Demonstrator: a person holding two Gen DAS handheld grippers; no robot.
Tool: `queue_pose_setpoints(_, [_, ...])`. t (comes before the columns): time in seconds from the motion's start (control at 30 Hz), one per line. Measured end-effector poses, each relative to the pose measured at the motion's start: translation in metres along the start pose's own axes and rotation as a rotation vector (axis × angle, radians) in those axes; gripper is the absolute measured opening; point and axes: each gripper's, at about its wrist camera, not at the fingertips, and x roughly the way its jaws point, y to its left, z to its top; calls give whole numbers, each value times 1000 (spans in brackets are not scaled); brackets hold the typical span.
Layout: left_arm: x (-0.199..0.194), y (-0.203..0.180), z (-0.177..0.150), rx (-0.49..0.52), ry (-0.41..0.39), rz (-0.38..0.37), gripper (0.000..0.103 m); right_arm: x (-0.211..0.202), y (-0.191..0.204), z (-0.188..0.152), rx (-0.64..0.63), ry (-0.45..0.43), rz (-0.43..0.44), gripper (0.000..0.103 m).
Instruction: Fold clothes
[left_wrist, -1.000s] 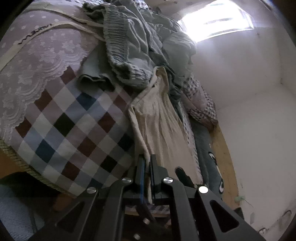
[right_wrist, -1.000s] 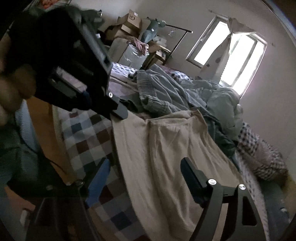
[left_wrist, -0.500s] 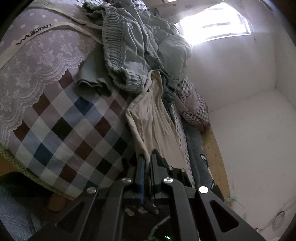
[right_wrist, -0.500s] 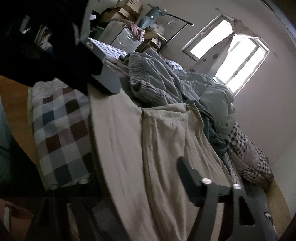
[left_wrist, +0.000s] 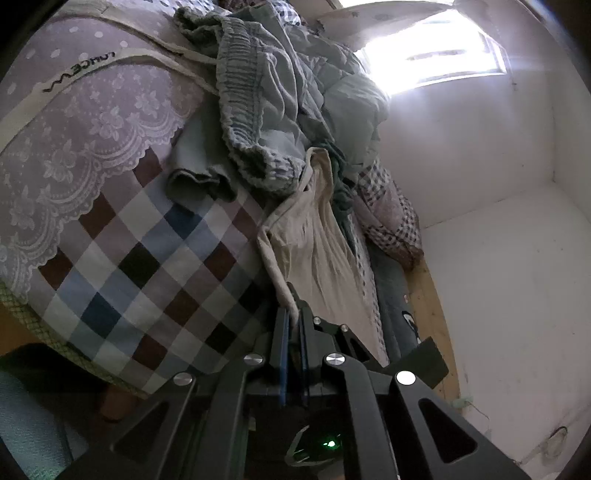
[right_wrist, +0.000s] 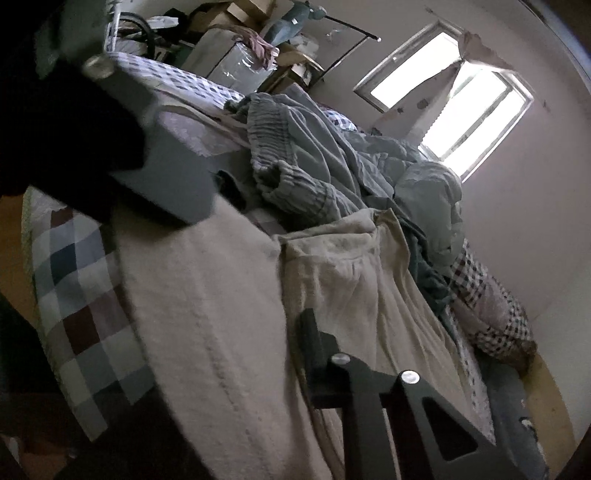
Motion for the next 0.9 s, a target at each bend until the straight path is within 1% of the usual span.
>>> queue_pose_setpoints(0.13, [-6, 2, 4, -12, -32, 9, 4, -6, -8, 2, 23, -11, 26, 5])
queue_pose_setpoints(0.2, [-11, 7, 10, -35, -61, 10, 8, -11, -13, 4, 35, -21, 23, 4])
queue_pose_setpoints(0.3, [-13, 9, 24, -49, -72, 26, 22, -21, -20, 4, 53, -40, 13, 4])
queue_pose_setpoints(0.33, [-10, 7, 30, -43, -64, 27, 30, -24, -23, 4, 62, -45, 11, 4])
queue_pose_setpoints(0.37, [-6, 4, 34, -32, -52, 27, 37, -26, -24, 4, 66, -48, 9, 4])
queue_pose_setpoints(0.4, [-1, -1, 40, -12, -34, 25, 39, -29, -27, 4, 73, -54, 9, 4])
queue_pose_setpoints(0.47, [12, -12, 49, 41, 9, 28, 50, -32, -31, 3, 85, -62, 10, 4])
queue_pose_setpoints(0.5, [19, -19, 55, 70, 29, 37, 52, -33, -34, 2, 95, -66, 8, 4])
queue_pose_setpoints(0.57, [36, -30, 67, 119, 72, 47, 59, -37, -40, 2, 119, -74, 8, 4])
queue_pose_setpoints(0.67, [68, -45, 84, 175, 144, 74, 60, -42, -52, 3, 153, -83, 10, 4])
queue_pose_setpoints(0.8, [118, -62, 93, 247, 257, 143, 61, -49, -69, 6, 200, -99, 15, 4])
queue_pose_setpoints(0.83, [127, -67, 94, 268, 274, 150, 61, -51, -74, 7, 212, -103, 14, 4])
queue_pose_setpoints(0.9, [139, -75, 98, 285, 283, 140, 61, -54, -84, 8, 236, -108, 11, 4])
